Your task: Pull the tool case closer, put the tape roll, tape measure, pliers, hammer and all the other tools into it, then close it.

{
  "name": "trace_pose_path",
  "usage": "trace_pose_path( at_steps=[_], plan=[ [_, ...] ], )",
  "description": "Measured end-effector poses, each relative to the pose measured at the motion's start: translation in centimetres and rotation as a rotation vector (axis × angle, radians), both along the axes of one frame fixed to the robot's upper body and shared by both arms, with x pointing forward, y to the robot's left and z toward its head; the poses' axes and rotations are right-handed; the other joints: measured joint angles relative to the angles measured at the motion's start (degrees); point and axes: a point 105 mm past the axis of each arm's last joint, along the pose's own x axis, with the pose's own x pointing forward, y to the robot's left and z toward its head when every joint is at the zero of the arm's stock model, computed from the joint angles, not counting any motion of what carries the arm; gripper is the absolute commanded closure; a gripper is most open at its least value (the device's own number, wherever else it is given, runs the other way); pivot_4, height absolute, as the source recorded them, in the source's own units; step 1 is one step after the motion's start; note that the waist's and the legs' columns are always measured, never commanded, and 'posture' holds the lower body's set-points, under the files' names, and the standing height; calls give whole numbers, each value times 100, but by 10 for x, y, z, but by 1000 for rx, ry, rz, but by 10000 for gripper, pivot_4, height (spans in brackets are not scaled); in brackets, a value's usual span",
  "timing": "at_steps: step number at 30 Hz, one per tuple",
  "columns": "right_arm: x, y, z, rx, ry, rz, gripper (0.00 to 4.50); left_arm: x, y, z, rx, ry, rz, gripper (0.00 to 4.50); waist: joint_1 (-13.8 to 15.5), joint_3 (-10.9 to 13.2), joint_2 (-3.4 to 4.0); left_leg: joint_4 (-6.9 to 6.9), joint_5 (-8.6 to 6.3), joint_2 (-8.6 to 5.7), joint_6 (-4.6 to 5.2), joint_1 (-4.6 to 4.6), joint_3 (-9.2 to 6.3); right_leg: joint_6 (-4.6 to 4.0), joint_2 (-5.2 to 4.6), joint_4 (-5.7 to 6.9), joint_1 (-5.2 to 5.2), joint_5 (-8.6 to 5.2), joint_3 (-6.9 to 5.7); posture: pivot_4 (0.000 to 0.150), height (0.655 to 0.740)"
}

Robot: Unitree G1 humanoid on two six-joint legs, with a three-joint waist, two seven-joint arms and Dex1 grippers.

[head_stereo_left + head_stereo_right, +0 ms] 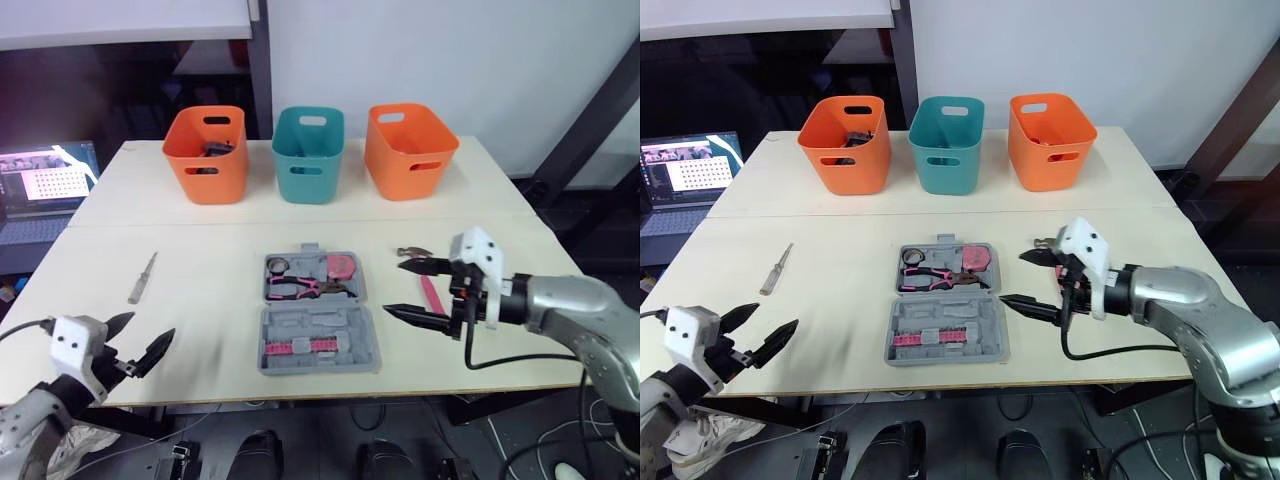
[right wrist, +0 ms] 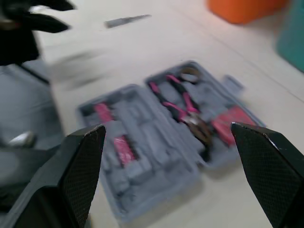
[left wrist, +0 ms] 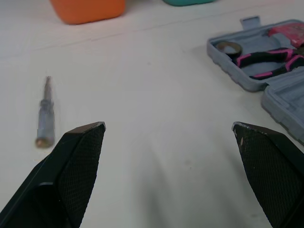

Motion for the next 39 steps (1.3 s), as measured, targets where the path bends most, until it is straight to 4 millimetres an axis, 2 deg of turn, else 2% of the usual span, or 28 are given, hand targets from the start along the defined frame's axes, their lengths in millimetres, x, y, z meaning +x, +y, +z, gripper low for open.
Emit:
trace_pose_path(
  at_steps=[3, 7, 9, 11, 13, 16, 18, 22, 26, 29, 32, 39],
  plan=[
    [0, 15, 6, -20, 0, 108, 669, -16, 13, -5, -4, 8, 156, 0, -1, 4, -10, 1, 0, 0, 0, -1, -1, 0, 1, 0, -1, 0, -1, 1500, 7400],
    [1, 24, 8, -25, 20, 177, 669, -35, 18, -16, 3, 41, 269, 0, 32, 9, -22, 5, -8, -1, -9, -5, 0, -2, 0, -7, 0, 1, -1, 1500, 7400],
    [2, 26, 9, -22, 22, 189, 669, -38, 20, -19, 7, 52, 299, 0, 40, 10, -23, 5, -10, -1, -13, -5, 0, -5, 0, -13, 1, 3, -2, 1500, 7400],
    [3, 27, 9, -19, 22, 196, 669, -30, 22, -15, 5, 25, 314, 0, 47, 10, -23, 5, -11, -1, -14, -7, -1, -6, 0, -16, 2, 4, -4, 1500, 7400],
    [4, 27, 8, -21, 25, 195, 669, -17, 24, -9, -3, -15, 312, 0, 40, 10, -23, 4, -11, -1, -14, -8, -1, -9, 0, -21, 4, 6, -5, 1500, 7400],
    [7, 30, 10, -10, 11, 180, 669, 27, 42, 1, 18, -37, 319, 0, 40, 9, -23, 5, -9, -1, -10, -7, -6, -8, 5, -11, 2, 6, -11, 1500, 7400],
    [10, 29, 11, -10, 5, 156, 669, 50, 46, 8, 12, -52, 317, 0, 32, 10, -25, 5, -2, -2, 0, -11, -3, -7, 5, -14, 2, 7, -9, 1500, 7400],
    [15, 22, 8, -28, -3, 70, 669, 108, 41, 22, 0, -49, 276, 0, 46, 10, -28, 5, 1, -6, 5, -16, -2, -4, 6, -5, 5, 9, -10, 1500, 7400],
    [10, 18, 7, -39, -7, 24, 669, 148, 35, 16, 3, 36, 263, 0, 24, 11, -32, 2, 2, -5, 6, -16, -3, 13, 10, 12, 15, 17, -10, 1500, 7400],
    [7, 16, 8, -35, -8, -6, 669, 165, 35, 5, -10, 110, 279, 0, 2, 15, -38, -1, 3, -3, 7, -12, -4, 20, 14, 20, 10, 20, -10, 1500, 7400],
    [7, 12, 13, -34, -29, -46, 669, 173, 42, -2, -12, 171, 313, 0, 1, 21, -49, -1, 3, -3, 7, -13, -5, 21, 15, 21, 9, 20, -10, 1500, 7400],
    [7, 7, 18, -35, -49, -97, 669, 179, 56, -5, 6, 206, 374, 0, 39, 26, -58, 1, 3, -3, 6, -16, -4, 21, 14, 18, 11, 20, -10, 1500, 7400]
  ],
)
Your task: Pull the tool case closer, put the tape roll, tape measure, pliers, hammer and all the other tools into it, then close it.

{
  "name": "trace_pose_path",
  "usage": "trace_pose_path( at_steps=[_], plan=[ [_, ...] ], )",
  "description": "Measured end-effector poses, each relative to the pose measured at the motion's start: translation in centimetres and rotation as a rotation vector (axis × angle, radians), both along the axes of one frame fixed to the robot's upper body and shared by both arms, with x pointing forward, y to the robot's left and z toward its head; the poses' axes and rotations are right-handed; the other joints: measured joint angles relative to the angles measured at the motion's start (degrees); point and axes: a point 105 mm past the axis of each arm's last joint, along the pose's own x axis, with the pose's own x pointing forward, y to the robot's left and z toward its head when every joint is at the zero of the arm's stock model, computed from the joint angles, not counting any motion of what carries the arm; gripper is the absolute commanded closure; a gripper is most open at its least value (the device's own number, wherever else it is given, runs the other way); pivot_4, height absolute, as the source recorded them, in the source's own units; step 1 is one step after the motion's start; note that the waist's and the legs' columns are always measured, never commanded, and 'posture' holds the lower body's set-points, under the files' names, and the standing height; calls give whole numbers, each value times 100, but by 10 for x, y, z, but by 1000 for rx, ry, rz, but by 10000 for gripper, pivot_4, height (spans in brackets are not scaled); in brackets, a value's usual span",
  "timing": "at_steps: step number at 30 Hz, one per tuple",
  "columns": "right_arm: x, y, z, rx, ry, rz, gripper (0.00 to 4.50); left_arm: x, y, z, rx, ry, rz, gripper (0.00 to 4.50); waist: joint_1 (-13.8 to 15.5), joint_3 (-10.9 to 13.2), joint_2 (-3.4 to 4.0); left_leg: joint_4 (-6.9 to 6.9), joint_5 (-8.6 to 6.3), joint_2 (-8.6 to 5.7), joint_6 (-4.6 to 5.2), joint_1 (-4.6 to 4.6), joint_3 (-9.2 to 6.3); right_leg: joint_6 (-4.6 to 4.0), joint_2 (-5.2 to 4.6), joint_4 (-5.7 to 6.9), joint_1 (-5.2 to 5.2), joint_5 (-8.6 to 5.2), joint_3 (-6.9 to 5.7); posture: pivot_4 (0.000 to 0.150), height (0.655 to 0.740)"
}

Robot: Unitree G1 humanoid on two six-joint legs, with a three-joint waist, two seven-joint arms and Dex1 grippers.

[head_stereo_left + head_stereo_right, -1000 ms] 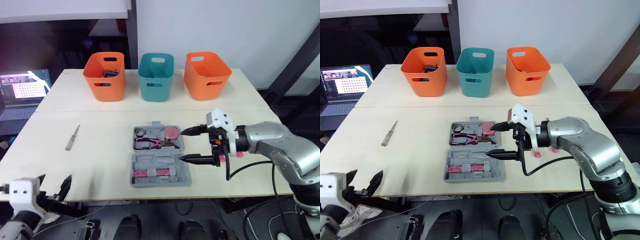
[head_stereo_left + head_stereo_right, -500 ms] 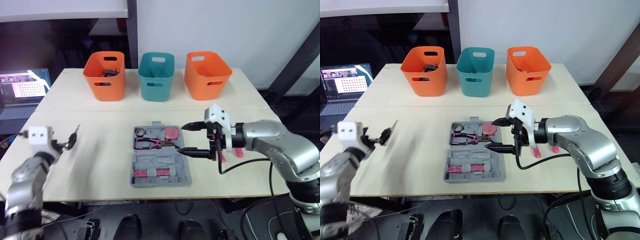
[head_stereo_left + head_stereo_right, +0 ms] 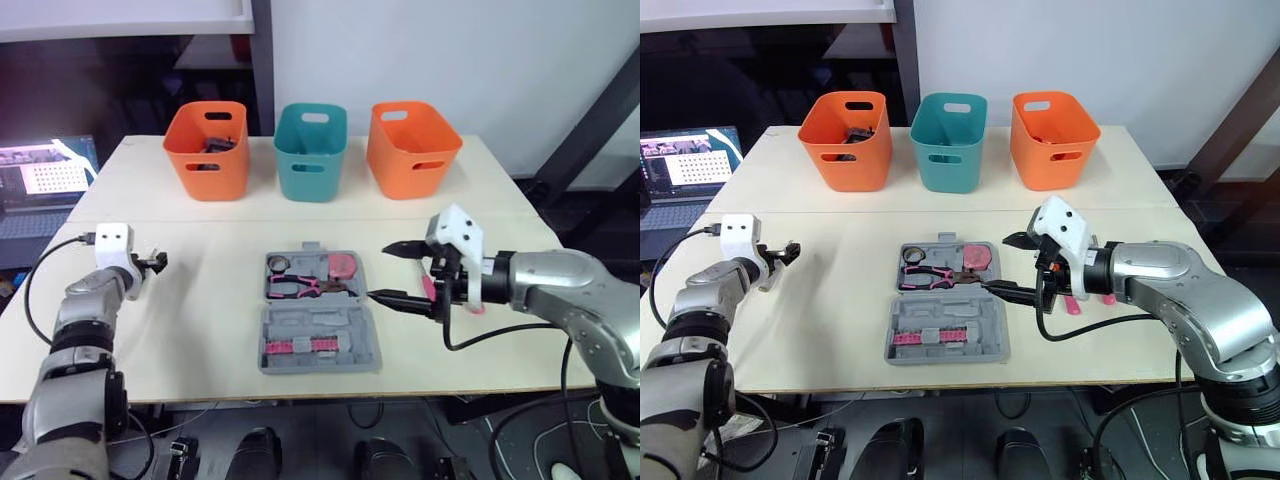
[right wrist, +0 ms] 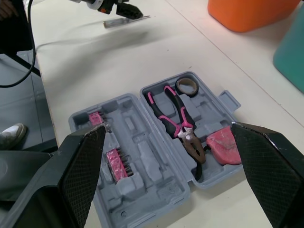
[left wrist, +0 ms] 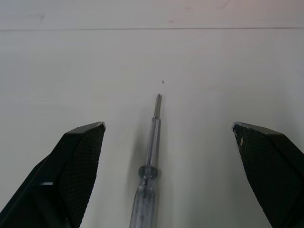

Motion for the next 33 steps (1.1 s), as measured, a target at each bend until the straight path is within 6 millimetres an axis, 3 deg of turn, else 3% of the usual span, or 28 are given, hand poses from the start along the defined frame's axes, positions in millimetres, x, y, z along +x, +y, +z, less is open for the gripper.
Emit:
trace_pose_path(
  at_steps=[11, 14, 20, 33],
  plan=[
    [3, -5, 6, -35, -35, -37, 669, -5, 3, -22, -9, 70, 37, 0, -6, 2, -3, 0, 0, 0, 0, 0, 0, 1, 0, 1, -1, 1, 0, 1500, 7400],
    [5, -6, 8, -42, -51, -43, 0, -4, 1, -24, 5, 87, 28, 13540, 0, 2, -3, 0, 0, 0, 0, 0, 1, 1, 0, 1, 0, 1, 0, 1500, 7400],
    [8, -13, 8, -80, -66, -81, 0, -3, -1, -26, 16, 99, 37, 44816, -5, 2, -3, 0, 0, 0, 0, 0, 0, 2, 0, 3, -1, 1, 0, 1500, 7400],
    [12, -19, 6, -96, -69, -117, 0, 0, -8, -18, -41, 72, -32, 44816, 4, 2, -3, 3, 0, 0, 0, 0, 1, 2, 0, 4, 1, 1, 0, 1500, 7400]
  ],
)
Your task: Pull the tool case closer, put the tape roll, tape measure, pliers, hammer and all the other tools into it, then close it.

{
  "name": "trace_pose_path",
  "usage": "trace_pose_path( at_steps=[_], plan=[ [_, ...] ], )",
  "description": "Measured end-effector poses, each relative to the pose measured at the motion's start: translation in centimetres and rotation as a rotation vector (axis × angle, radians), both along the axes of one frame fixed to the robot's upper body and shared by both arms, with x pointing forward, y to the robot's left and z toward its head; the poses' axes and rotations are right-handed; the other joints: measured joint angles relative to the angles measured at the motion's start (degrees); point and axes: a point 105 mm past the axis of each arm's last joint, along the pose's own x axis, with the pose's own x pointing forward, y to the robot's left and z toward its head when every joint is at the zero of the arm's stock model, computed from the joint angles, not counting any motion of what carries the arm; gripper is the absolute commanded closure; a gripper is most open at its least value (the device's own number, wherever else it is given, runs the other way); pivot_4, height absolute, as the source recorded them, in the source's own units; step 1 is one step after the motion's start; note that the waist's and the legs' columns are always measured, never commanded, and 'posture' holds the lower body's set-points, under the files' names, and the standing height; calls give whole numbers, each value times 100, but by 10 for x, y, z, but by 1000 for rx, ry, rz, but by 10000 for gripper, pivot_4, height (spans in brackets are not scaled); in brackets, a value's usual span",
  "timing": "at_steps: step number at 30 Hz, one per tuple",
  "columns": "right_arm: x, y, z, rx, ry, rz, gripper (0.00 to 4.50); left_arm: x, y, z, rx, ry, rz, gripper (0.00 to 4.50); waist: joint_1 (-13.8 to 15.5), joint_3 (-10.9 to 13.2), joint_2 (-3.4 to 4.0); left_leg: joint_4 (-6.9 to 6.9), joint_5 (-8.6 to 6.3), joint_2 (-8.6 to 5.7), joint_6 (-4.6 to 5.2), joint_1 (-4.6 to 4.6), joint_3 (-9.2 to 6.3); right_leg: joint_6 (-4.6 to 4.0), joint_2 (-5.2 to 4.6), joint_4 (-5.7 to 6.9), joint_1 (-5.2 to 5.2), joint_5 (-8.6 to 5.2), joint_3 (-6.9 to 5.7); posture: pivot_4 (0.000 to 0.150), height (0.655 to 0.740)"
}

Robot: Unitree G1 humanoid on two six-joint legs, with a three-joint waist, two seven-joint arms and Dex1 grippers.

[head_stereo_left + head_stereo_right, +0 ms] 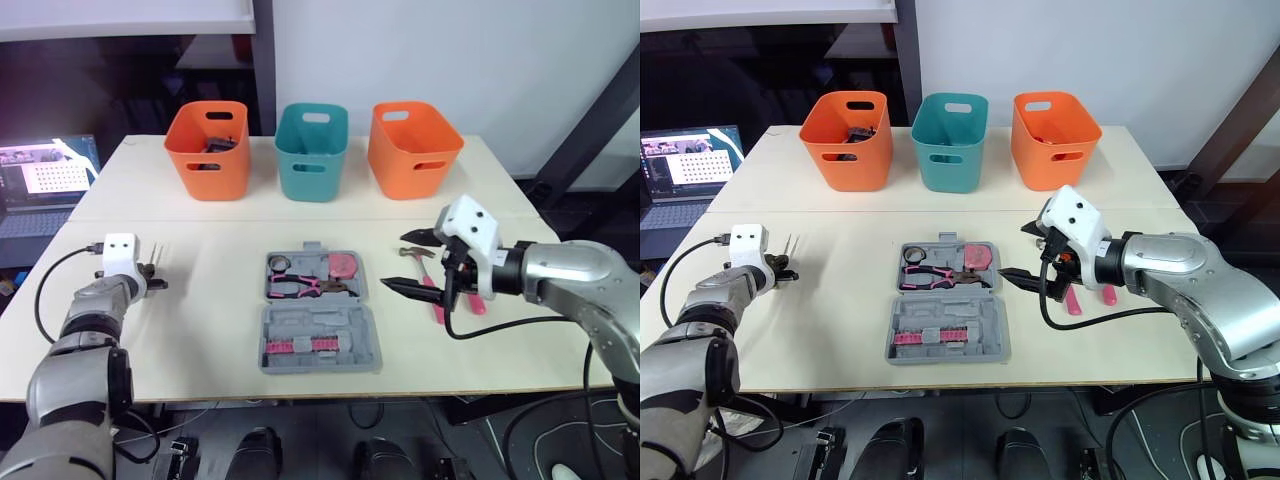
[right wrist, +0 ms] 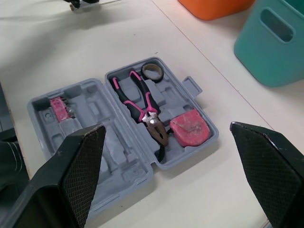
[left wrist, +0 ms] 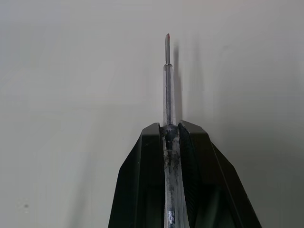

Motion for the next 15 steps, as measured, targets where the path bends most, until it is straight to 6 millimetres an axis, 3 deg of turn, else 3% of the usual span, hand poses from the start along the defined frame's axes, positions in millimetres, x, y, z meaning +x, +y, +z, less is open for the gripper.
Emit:
trace_pose_path(
  at_steps=[5, 11, 15],
  plan=[
    [0, 1, -4, -5, 14, 6, 0, -2, -26, 8, 76, 16, -302, 44816, -23, 1, -1, -5, 0, 0, 0, 0, 1, 0, 0, 0, -3, 0, 0, 1500, 7400],
    [-2, 6, -11, -12, 50, 37, 0, -34, -65, 2, 91, 172, -676, 44816, -45, 1, 0, -3, 0, 2, 0, -1, 0, -20, 0, 3, -6, -10, 2, 1500, 7400],
    [-2, 9, -11, -1, 50, 45, 0, -53, -92, 15, 89, 241, -868, 44816, -17, 1, 1, -2, 0, 2, 0, -1, 0, -25, -1, 0, -4, -13, 4, 1500, 7400]
  ],
)
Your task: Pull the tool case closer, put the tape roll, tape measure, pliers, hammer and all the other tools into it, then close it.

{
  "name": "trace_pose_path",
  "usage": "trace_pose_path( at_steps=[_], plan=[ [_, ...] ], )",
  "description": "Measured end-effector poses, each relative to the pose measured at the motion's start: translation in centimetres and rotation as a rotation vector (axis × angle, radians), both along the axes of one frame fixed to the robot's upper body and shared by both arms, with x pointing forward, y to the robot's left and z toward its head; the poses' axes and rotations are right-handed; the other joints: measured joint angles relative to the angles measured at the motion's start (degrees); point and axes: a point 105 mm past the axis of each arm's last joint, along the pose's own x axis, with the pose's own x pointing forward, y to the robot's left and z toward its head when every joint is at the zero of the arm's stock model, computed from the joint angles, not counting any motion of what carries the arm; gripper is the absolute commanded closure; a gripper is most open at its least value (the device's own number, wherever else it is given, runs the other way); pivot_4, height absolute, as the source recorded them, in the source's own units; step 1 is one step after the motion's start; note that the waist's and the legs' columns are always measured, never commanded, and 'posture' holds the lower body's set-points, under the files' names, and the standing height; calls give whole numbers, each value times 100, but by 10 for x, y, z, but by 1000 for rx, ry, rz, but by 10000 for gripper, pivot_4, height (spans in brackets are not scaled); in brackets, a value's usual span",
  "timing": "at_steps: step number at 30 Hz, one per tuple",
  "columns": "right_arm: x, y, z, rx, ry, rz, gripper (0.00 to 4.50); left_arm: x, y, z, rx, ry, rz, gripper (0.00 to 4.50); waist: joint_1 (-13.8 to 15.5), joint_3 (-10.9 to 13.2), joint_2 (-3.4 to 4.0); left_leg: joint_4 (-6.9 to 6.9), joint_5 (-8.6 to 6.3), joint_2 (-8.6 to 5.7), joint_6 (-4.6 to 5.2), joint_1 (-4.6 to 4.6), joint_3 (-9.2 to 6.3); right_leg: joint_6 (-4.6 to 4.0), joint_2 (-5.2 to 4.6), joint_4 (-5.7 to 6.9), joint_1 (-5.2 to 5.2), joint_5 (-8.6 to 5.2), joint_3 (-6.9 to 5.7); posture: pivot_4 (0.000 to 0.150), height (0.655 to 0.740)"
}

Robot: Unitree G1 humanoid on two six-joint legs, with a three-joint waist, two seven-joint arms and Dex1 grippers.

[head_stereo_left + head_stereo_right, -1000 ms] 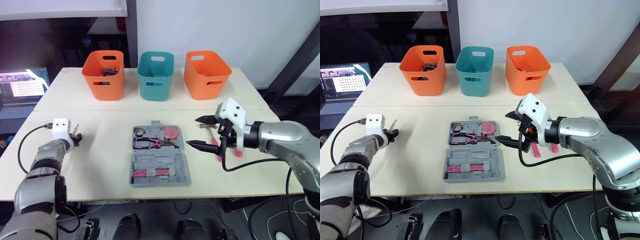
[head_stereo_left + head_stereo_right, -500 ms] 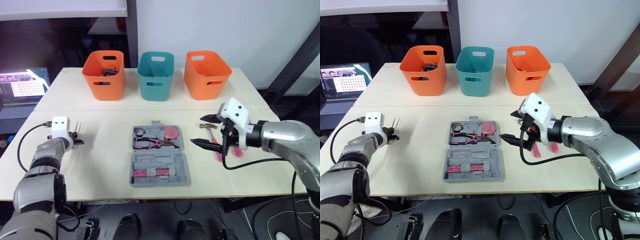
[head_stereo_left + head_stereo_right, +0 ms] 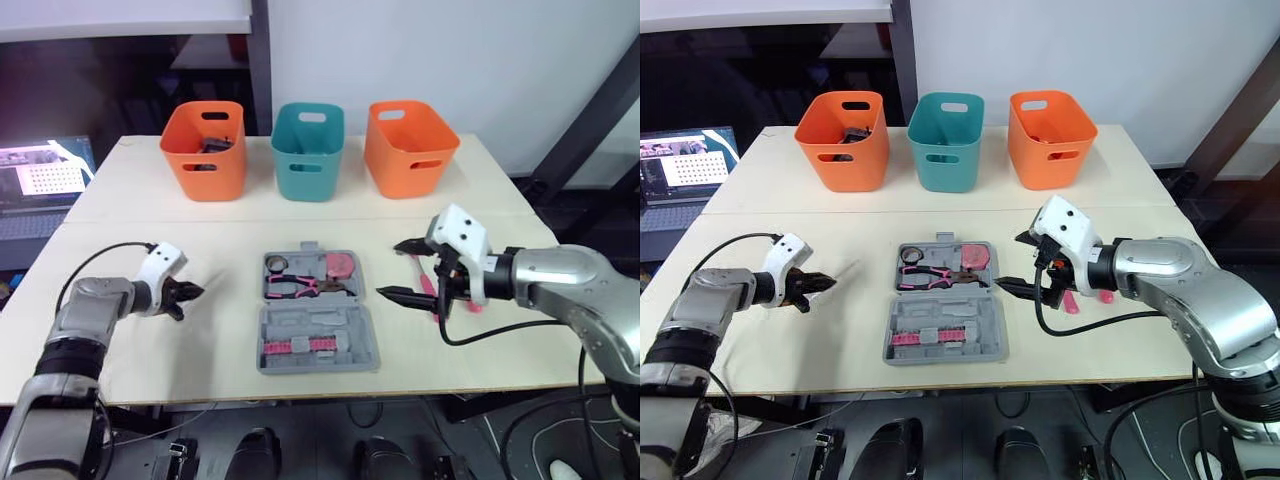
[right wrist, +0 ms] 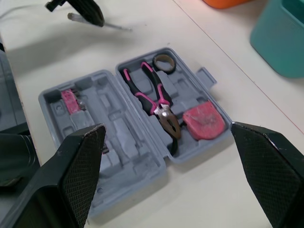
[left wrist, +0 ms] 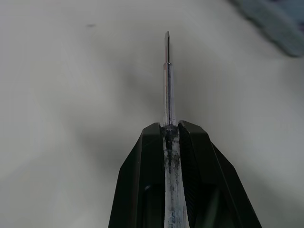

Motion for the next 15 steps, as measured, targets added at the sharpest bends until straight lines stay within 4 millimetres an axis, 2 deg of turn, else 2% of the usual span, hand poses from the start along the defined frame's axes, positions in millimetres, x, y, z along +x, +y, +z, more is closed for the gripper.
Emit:
trace_pose_path(
  at_steps=[4, 8, 15],
  plan=[
    [-1, 3, -2, 13, 4, 3, 0, -13, -13, -2, 51, 59, -117, 44816, 4, 0, 4, 1, 0, 0, 1, 0, 0, -1, 0, 0, 0, -1, 1, 1500, 7400],
    [-3, 5, -6, 12, 11, -2, 0, -29, -19, -28, 75, 150, -159, 44816, -11, 0, 4, 0, 0, 0, 2, -1, 1, -1, 0, 1, -4, 0, 3, 1500, 7400],
    [-4, 8, -12, 33, 19, -29, 0, -31, -19, -30, 131, 133, -224, 44816, 0, -2, 7, 2, 0, 0, 2, 1, 1, -1, 0, 1, -2, -1, 3, 1500, 7400]
  ],
)
